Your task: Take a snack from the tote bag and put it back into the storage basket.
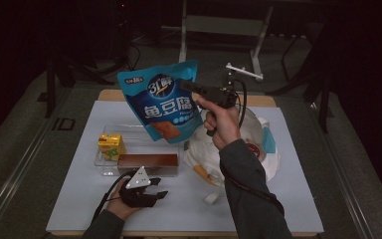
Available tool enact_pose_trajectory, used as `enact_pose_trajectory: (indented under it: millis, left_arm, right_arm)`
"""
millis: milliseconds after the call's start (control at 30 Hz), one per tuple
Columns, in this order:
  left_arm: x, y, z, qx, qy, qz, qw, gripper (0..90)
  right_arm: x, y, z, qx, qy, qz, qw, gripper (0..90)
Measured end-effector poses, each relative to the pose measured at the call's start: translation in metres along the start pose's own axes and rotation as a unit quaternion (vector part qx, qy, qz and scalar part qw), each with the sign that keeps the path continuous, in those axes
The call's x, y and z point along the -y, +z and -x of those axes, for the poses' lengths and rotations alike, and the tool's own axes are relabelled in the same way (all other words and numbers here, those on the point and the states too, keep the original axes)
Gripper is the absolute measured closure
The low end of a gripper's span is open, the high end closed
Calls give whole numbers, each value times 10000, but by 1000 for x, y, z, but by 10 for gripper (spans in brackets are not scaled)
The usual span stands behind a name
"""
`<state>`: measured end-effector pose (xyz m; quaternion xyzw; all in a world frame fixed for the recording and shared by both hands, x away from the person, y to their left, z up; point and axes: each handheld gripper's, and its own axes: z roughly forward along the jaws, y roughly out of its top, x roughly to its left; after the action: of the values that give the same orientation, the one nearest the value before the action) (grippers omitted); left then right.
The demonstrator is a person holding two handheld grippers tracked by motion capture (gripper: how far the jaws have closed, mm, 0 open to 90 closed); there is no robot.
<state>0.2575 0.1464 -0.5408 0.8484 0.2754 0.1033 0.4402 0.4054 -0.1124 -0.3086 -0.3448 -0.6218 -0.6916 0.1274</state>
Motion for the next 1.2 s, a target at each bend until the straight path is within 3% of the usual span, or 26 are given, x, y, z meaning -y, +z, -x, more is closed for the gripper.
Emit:
enact_pose_trajectory:
  millis: [433, 1200]
  left_arm:
    - [0, 0, 0, 15, 20, 10, 10000, 456]
    - [0, 0, 1, 9, 40, 33, 10000, 456]
  right_arm:
    - [15, 25, 7, -43, 46, -141, 9999, 897]
    - [25, 36, 16, -11, 103, -227, 9997, 897]
